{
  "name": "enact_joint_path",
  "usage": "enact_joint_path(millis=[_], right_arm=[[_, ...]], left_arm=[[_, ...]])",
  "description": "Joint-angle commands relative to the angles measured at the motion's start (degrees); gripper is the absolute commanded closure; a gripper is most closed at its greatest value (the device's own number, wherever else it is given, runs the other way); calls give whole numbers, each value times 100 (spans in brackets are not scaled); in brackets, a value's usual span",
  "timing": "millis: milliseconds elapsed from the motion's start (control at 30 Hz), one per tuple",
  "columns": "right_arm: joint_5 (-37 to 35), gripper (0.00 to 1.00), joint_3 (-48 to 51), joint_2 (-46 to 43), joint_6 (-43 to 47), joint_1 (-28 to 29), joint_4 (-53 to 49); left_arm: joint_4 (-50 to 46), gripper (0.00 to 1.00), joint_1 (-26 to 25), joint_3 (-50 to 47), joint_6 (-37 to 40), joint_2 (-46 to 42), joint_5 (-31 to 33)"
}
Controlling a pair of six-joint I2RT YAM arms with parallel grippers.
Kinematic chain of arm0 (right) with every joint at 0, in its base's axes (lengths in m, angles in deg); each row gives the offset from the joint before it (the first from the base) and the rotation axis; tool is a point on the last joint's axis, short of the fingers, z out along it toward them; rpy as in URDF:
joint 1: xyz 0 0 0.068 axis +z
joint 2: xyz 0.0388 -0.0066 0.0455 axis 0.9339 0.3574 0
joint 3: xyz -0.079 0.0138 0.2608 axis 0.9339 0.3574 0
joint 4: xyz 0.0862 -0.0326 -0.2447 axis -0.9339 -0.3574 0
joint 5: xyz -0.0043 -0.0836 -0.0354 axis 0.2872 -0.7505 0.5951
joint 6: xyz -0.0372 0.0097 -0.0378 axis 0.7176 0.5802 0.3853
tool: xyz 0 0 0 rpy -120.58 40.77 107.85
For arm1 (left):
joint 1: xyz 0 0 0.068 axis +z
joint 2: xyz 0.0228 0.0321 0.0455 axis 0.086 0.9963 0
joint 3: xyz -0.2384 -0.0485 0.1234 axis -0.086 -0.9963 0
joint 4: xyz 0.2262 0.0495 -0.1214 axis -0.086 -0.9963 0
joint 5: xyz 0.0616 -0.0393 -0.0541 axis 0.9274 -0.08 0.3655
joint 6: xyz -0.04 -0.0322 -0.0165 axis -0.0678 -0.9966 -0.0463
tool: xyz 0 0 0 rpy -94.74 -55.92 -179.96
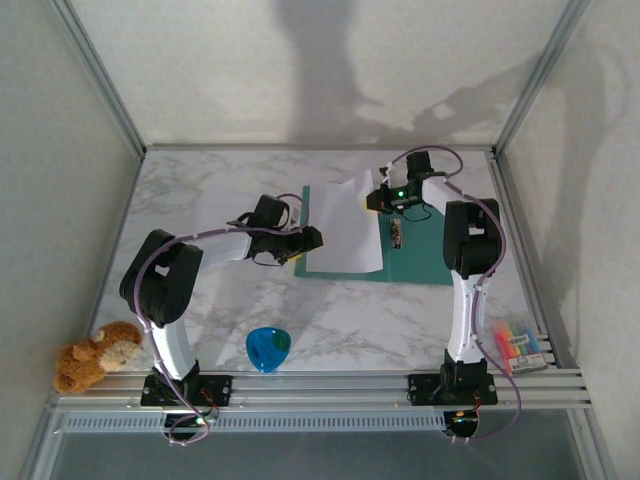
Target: Put the files into the folder
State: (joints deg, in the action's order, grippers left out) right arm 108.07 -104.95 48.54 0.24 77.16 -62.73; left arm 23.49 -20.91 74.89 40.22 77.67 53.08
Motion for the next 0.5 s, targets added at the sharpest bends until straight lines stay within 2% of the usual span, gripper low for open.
enact_joint_path(millis=[0, 233, 467], right_arm=[[171, 100, -6, -116, 148, 44, -52], [155, 100, 156, -192, 73, 160, 42], [-56, 100, 611, -361, -557, 168, 706]], left_arm=[[57, 21, -52, -137, 39, -215, -14], [95, 21, -52, -196, 17, -280, -8], [169, 21, -52, -281, -28, -340, -13]])
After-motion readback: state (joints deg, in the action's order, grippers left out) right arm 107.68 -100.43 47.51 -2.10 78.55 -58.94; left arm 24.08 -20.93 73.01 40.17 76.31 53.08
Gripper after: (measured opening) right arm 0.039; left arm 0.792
